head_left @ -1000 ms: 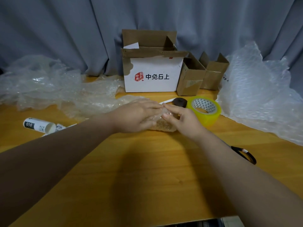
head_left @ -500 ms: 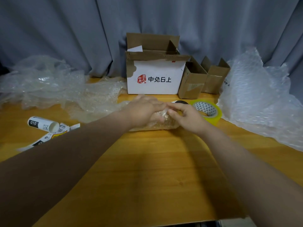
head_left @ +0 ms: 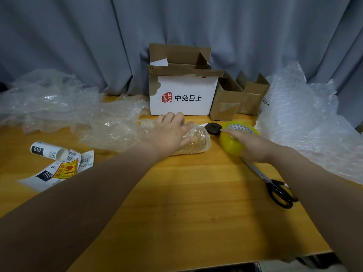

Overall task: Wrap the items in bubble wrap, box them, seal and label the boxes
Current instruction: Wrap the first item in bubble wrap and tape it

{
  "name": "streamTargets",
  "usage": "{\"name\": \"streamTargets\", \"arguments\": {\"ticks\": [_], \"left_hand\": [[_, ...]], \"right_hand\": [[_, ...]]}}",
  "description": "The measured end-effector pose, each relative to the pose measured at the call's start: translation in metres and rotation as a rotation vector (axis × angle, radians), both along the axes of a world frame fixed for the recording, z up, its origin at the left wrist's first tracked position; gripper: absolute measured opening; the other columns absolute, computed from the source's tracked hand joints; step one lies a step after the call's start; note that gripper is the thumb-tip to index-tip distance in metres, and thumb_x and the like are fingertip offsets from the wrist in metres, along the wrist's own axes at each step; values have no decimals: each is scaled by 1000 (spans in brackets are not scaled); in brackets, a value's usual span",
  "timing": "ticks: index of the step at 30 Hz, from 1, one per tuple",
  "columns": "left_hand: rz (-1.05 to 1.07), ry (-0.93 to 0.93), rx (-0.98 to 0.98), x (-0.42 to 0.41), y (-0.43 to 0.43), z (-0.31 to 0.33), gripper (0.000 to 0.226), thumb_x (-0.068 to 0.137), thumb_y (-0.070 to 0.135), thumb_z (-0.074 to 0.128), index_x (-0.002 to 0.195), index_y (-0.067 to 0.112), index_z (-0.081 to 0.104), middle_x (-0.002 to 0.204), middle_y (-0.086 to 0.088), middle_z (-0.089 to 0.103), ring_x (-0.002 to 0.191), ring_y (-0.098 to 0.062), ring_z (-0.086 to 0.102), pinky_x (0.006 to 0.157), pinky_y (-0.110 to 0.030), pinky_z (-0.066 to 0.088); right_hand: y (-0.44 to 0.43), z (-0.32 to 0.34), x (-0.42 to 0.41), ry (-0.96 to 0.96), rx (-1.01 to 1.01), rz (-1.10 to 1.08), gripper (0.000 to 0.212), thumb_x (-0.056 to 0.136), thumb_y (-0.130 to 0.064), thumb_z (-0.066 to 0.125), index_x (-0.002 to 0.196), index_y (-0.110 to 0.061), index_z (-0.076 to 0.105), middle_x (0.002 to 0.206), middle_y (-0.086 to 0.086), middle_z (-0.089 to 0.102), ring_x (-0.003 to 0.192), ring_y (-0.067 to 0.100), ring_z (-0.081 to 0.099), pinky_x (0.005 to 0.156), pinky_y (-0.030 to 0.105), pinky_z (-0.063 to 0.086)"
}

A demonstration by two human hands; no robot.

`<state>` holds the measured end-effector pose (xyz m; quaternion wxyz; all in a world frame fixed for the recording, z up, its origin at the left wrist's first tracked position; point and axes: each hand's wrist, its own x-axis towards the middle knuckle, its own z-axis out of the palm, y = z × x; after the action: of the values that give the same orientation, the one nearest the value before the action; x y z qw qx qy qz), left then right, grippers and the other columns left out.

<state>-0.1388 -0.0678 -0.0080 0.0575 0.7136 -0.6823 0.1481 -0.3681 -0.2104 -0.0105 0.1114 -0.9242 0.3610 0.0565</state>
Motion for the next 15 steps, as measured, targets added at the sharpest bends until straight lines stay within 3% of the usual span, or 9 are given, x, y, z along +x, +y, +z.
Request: {"name": "streamTargets", "arguments": {"ticks": [4, 9, 15], "left_hand": [[1, 69, -16, 2, 0, -1, 59, 91, 60, 34, 143, 33, 35, 117, 3, 37, 112, -17, 34, 96, -32, 23], [-11, 145, -26, 2, 3, -2, 58, 88, 61, 41, 141, 35, 39, 116, 3, 37, 112, -16, 31, 94, -30, 19], [-23, 205, -44, 2, 4, -3, 56, 86, 61, 47, 134, 33, 44, 120, 3, 38, 115, -16, 30, 93, -28, 16]], "right_hand": [[-1, -1, 9, -196, -39, -36, 65, 90, -33, 63, 147, -30, 31, 144, 3, 46, 127, 20, 48, 101, 35, 43], [0, 0, 34, -75, -259, -93, 49, 95, -33, 54, 141, -26, 41, 139, 5, 49, 119, 26, 52, 90, 38, 49], [0, 8, 47, 51, -270, -55, 36, 93, -30, 56, 129, -26, 55, 118, 8, 46, 97, 29, 57, 80, 39, 53]]}}
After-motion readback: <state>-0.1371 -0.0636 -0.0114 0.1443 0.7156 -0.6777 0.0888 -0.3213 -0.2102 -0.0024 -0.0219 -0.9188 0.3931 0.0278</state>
